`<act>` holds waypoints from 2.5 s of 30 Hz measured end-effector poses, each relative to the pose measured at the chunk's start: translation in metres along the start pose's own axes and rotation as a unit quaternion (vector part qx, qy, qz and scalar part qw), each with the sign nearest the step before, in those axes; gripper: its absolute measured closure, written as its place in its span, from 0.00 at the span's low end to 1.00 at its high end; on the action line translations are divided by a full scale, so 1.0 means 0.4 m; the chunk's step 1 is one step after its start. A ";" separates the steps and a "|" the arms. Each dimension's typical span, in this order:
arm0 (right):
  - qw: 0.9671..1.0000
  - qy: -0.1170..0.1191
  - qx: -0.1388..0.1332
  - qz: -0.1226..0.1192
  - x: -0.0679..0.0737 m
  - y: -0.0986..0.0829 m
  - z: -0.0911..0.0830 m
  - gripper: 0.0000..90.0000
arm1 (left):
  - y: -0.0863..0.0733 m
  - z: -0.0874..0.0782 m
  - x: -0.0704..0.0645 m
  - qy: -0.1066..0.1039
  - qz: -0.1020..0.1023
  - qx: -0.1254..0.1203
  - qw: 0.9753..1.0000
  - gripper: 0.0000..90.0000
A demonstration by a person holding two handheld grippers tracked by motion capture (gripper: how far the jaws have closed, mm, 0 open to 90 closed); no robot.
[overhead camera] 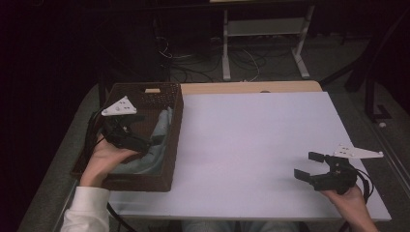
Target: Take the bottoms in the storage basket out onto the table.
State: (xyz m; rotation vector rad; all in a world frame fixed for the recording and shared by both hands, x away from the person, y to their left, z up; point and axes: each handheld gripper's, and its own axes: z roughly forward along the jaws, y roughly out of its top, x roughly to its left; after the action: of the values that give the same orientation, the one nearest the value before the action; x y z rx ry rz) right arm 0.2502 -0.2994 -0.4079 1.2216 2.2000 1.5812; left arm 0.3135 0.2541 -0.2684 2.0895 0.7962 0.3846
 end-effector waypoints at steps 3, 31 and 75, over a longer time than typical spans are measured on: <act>1.000 -0.001 0.002 -0.002 0.000 0.000 0.002 0.00 | 0.000 -0.003 0.009 -0.001 -0.004 -0.002 1.000 0.00; 1.000 -0.003 0.006 -0.008 0.001 -0.001 0.004 0.00 | -0.013 0.054 0.085 0.007 -0.028 0.060 0.998 0.00; 1.000 -0.004 0.011 -0.008 -0.001 0.000 0.007 0.00 | -0.126 0.197 0.135 -0.012 -0.051 0.237 0.970 0.00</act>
State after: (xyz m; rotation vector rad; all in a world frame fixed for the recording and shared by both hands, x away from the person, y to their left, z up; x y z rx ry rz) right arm 0.2520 -0.2975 -0.4093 1.2114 2.2218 1.5488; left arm 0.3752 0.2639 -0.3564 2.4715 1.0557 0.1151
